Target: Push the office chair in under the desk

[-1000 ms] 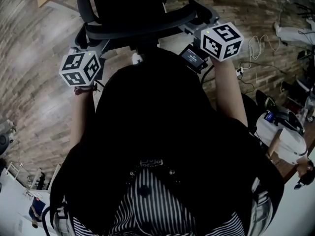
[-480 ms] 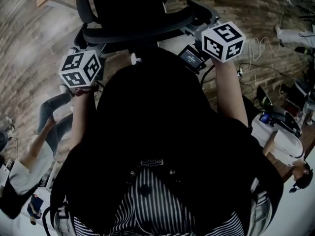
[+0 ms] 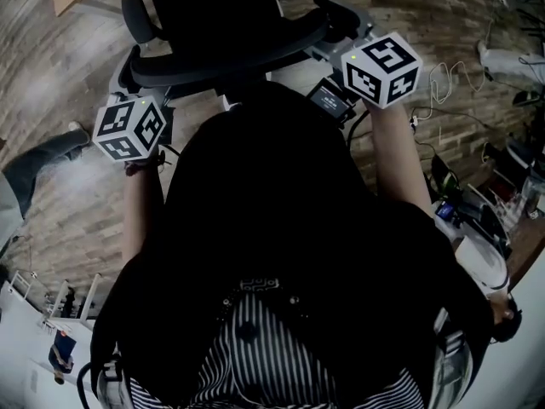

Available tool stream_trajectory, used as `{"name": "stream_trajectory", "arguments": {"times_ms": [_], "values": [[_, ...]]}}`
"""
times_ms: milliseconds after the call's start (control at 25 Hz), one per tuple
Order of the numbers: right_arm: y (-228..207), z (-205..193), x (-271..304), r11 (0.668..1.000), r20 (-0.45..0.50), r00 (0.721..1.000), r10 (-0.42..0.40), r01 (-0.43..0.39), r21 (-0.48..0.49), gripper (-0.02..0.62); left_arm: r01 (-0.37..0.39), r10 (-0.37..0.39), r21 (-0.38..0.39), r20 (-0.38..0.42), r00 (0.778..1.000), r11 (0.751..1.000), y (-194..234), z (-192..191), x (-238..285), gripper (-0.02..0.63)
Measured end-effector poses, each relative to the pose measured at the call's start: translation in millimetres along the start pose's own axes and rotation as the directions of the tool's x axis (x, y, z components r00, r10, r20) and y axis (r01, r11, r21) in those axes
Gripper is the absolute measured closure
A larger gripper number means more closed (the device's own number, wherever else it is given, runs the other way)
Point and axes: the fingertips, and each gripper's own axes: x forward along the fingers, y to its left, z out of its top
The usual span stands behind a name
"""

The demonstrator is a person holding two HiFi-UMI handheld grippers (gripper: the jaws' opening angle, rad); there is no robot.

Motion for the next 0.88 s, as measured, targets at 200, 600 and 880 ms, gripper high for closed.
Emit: {"name": "stream_trajectory", "arguments": {"times_ms": [200,600,880], "values": [[-18.0,17.4,21.9,0.999,-0.028,1.0,0.013,-0.014,-0.04,0.258,-0.021,0.021,0.002,0.004,1.0,1.0,17.0,15.9,17.4,0.147],[-54.7,45.5,51.6,0.994,-0.047,0.997,0.056,-0.06,-0.092,0.288,-0.05,0.05,0.011,0.005,0.999,0.999,40.3,48.0,52.0,0.15],[-76.8,60.3,71.6,0.992,-0.047,0.997,0.069,-0.073,-0.104,0.293,-0.082,0.082,0.001,0.039,0.996,0.997,52.3,59.8,71.0,0.15]]}}
